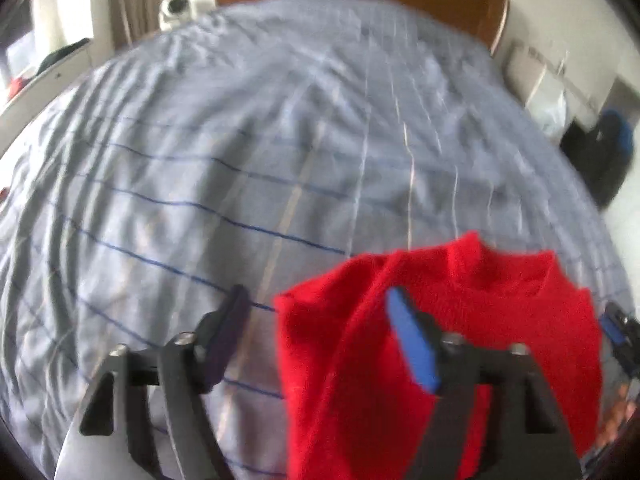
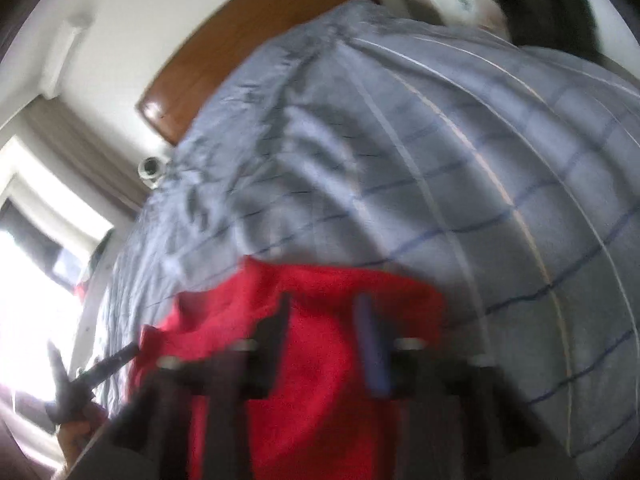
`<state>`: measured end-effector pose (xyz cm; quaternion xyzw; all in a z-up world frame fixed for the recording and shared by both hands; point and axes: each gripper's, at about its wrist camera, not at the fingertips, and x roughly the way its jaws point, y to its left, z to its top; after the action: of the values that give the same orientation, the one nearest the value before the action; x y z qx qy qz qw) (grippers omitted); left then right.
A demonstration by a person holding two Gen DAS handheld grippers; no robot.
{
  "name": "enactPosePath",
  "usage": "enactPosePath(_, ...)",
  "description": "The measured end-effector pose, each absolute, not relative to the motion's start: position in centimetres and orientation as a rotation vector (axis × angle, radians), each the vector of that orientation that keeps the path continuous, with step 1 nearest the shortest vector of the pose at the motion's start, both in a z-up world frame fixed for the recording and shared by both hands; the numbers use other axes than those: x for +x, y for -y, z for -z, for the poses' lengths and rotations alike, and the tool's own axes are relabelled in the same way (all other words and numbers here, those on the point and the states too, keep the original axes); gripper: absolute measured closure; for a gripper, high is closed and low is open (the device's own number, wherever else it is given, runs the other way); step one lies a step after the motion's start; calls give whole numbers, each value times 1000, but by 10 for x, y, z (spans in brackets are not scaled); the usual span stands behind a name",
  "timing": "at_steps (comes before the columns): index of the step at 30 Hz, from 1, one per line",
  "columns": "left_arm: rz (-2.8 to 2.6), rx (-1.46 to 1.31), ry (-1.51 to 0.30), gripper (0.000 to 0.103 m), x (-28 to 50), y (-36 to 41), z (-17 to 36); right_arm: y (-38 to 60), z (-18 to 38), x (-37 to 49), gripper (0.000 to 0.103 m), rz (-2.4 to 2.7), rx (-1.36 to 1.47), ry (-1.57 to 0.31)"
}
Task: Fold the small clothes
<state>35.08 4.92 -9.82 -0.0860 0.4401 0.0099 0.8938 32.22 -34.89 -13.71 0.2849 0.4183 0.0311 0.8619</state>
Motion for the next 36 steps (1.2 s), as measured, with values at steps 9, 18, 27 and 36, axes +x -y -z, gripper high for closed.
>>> enactPosePath(9,114,131,-974,6,252,-28,118,297,108,246,43,-405,335,-893)
enactPosePath(18,93,83,-913,10,160,-56,63,309,100,182,49,-166,125,-911)
enactPosePath(27,67,-1,-925,7,112,-50,100,264,75,243,50,-306,263,-1000)
enactPosePath(36,77,3,-868,7,98,-59,140,178,120,360,61,-230,142,-1155)
